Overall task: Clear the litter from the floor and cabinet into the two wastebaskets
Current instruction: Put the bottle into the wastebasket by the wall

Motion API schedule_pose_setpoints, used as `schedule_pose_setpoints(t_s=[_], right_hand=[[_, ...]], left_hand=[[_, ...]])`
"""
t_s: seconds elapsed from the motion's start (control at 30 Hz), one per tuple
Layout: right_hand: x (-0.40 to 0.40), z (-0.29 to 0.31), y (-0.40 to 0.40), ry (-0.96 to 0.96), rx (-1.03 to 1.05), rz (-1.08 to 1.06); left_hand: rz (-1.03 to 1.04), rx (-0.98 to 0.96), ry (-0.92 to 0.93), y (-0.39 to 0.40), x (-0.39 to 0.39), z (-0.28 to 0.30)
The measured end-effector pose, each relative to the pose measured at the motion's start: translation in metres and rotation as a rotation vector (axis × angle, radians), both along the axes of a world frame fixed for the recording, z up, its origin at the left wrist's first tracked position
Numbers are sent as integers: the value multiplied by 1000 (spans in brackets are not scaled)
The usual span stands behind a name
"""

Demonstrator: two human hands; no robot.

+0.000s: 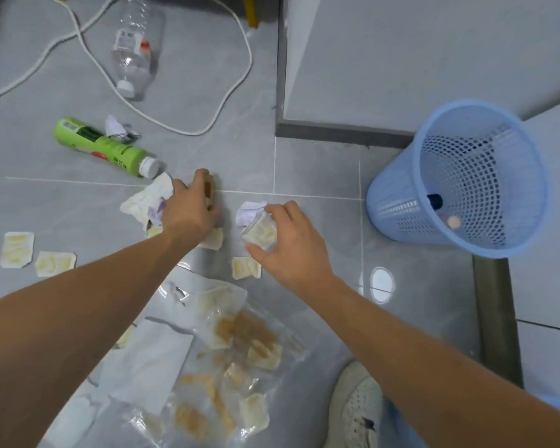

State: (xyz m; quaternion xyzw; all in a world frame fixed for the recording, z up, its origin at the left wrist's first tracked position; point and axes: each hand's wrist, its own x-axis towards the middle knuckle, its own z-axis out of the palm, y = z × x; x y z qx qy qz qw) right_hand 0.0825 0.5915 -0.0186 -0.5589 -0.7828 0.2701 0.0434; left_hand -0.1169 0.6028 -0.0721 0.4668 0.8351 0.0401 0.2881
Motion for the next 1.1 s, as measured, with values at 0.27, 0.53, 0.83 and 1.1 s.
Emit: schedule_pose_setpoints(t_s=[0.27,0.53,0.83,1.1], right_hand=[[50,98,30,160,52,-223],[195,177,110,137,112,-622],[275,100,178,-198,-146,-402],[284,43,181,-284,-59,-188]], left_hand=[[-148,234,-207,12,59,123],[-326,379,-393,92,203,229],[-720,226,42,170,310,166],[-1066,-50,401,172,329,120]])
